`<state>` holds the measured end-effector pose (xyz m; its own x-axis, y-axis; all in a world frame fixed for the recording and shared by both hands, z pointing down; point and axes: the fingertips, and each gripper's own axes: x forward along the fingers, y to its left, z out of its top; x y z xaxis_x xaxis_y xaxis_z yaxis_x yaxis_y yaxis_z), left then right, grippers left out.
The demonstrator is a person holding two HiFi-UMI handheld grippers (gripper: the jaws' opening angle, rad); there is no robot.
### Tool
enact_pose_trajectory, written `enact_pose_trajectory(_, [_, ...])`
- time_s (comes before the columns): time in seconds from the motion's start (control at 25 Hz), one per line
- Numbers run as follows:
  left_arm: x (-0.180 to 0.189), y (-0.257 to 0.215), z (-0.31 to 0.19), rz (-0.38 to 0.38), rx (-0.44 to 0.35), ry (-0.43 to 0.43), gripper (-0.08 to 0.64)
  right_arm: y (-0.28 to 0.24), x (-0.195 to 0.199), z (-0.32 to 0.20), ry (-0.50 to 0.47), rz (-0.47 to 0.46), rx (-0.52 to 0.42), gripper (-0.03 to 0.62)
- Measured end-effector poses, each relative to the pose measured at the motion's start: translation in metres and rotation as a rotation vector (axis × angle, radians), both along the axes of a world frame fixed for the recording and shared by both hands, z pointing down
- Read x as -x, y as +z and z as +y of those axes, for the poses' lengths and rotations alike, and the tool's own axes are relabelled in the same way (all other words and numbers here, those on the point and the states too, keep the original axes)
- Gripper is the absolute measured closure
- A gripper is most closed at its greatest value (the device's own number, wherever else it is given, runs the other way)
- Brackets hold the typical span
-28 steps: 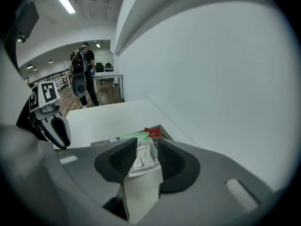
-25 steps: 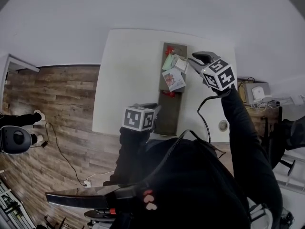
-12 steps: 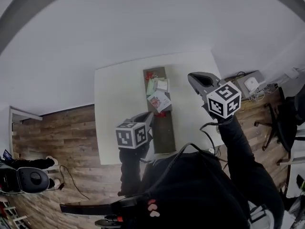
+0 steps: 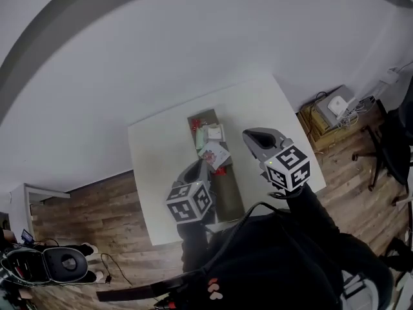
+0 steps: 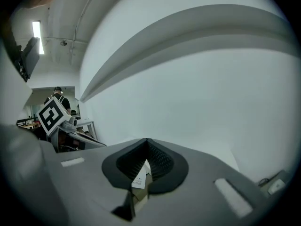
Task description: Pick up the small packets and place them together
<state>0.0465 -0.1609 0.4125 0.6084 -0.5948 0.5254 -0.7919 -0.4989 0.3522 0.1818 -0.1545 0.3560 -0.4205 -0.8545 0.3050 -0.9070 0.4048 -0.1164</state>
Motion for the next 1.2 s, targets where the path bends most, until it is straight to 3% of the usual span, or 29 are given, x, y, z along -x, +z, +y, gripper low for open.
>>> enact_pose_trajectory(0.52, [-0.004,0.004,0.013,-0.048,0.016,0.041,0.558,0.008,-0.003,0.008,0.014,-0.02,0.023,0.592])
enact_pose_trajectory(1.0, [-0.014,0.021,-0.026,-0.088,0.084,0.066,0.558,0.019,-0.012,-0.038,0.006,0.02,0.053,0.592])
enact_pose_trajectory(1.2, [-0.005,0.023,0.018,-0.094,0.07,0.046,0.558,0.021,-0.007,0.005,-0.008,0.021,0.038,0.592])
